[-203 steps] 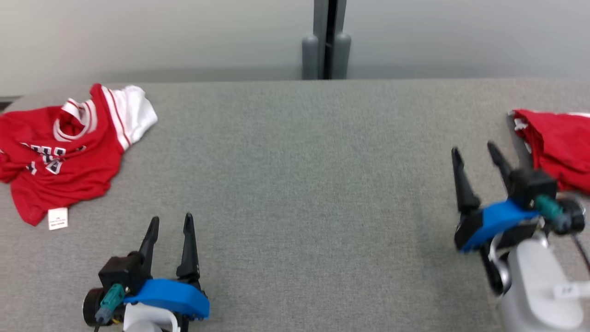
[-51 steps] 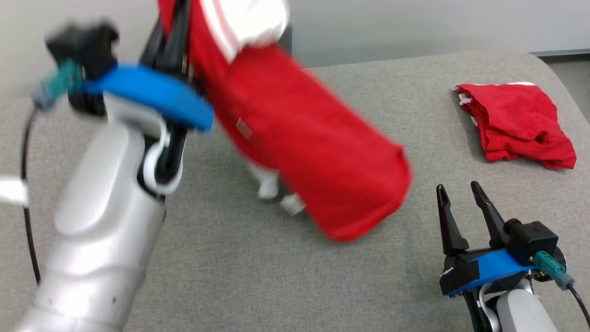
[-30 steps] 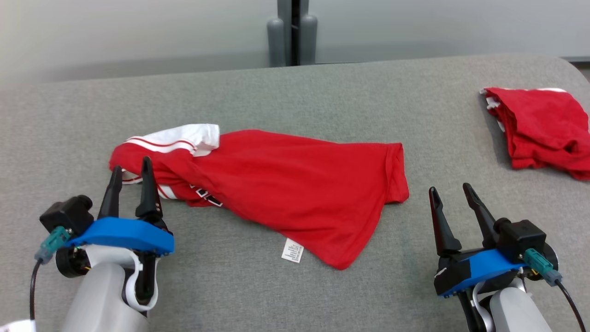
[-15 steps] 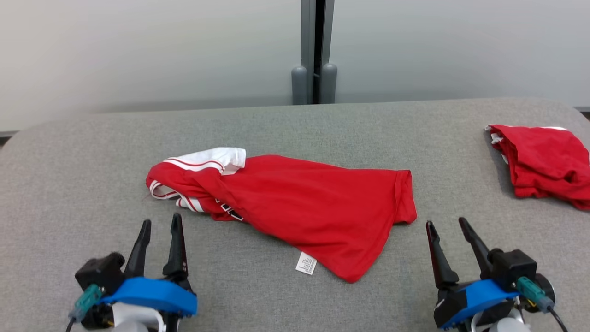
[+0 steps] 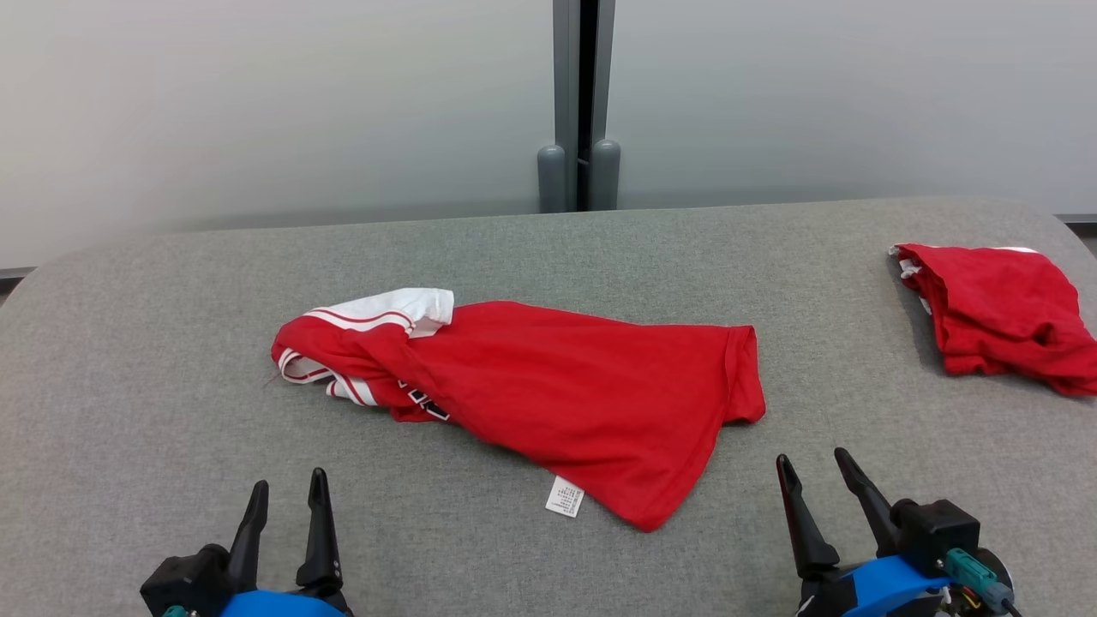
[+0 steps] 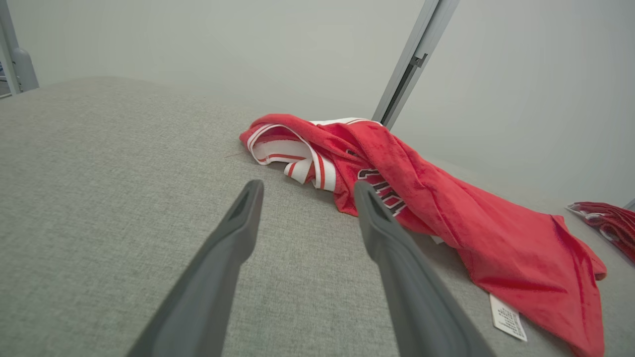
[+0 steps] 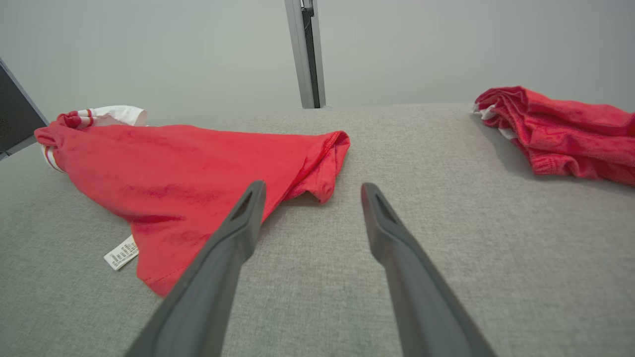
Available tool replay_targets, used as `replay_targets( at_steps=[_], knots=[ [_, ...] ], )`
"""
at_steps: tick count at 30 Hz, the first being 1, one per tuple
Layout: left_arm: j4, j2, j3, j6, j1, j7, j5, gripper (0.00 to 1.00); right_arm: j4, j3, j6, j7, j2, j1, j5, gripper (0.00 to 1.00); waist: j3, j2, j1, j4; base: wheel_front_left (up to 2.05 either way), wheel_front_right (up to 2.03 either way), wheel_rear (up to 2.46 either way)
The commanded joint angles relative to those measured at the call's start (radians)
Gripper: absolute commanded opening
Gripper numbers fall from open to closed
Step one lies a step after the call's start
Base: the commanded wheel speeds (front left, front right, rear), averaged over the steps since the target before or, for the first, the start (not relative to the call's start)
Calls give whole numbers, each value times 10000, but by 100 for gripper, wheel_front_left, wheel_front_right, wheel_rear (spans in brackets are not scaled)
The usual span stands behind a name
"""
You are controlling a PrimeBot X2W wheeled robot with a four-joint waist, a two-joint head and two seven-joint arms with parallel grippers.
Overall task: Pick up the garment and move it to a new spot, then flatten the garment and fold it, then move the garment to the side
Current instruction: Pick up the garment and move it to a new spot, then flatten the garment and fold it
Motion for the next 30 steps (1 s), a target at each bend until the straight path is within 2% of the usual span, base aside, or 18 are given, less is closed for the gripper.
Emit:
replay_targets(
  at_steps=[1, 30],
  knots=[
    [-59, -38, 3, 45, 108, -45, 95, 100, 9, 29, 1, -36, -16, 85, 27, 100, 0, -1, 1, -1, 0, 0, 0],
    [-6, -289, -194, 70, -94, -46, 692, 100, 319, 182, 1, -37, -16, -375, -310, 100, 76, -1, 1, 230, 0, 0, 0]
  ],
)
